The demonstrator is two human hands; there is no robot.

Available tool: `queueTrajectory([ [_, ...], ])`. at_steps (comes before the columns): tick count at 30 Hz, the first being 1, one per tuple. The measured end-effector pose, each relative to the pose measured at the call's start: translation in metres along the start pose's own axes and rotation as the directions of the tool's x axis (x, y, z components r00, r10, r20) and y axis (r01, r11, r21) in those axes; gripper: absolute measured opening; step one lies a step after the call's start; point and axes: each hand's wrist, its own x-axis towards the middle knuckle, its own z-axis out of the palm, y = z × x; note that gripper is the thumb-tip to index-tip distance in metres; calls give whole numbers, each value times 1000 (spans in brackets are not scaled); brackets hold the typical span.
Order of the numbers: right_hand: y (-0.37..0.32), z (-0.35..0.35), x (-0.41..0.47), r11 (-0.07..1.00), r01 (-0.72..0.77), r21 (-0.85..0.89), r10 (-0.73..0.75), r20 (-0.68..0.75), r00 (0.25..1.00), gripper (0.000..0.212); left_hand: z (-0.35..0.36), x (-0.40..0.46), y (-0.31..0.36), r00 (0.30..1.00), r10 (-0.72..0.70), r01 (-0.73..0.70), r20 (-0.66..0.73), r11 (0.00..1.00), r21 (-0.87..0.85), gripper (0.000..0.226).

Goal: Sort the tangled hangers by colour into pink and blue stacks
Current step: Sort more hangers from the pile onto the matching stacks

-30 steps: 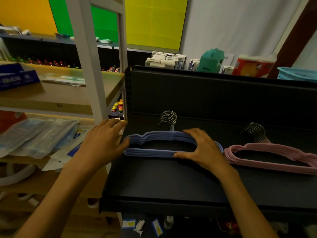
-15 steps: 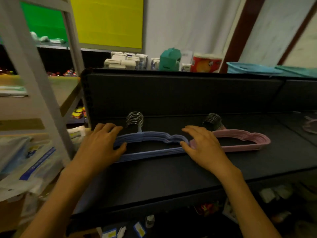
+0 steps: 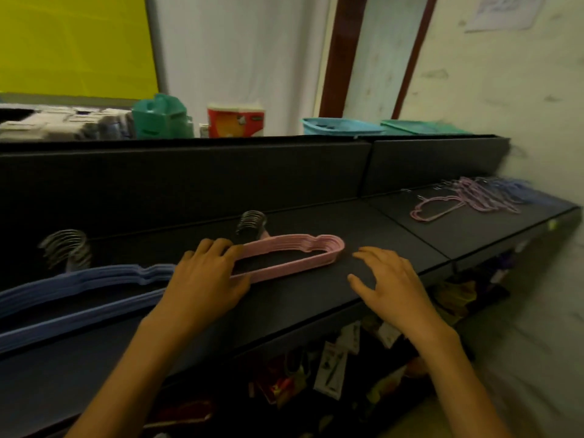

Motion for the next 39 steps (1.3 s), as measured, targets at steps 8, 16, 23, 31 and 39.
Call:
queueTrajectory([
  [8,156,-33,-28,988,-151,-43,150,-30,988,51,45,74,165,976,216,-217,-22,973,-82,64],
  [16,289,-41,-49,945,-321,-65,319,-47,947,49,85,150,294,913,407,-404,8,909,-101,64],
  [23,397,-38,-23,928,-369,-48,367,-36,929,47,115,233,384,885,466,-459,18,877,-142,65],
  [31,515,-47,78,949,-314,-12,313,-32,949,46,121,340,447,942,335,-331,13,936,-120,68],
  [39,583,-19,164,973,-202,108,199,33,979,47,137,391,464,987,153,-150,54,987,-54,71],
])
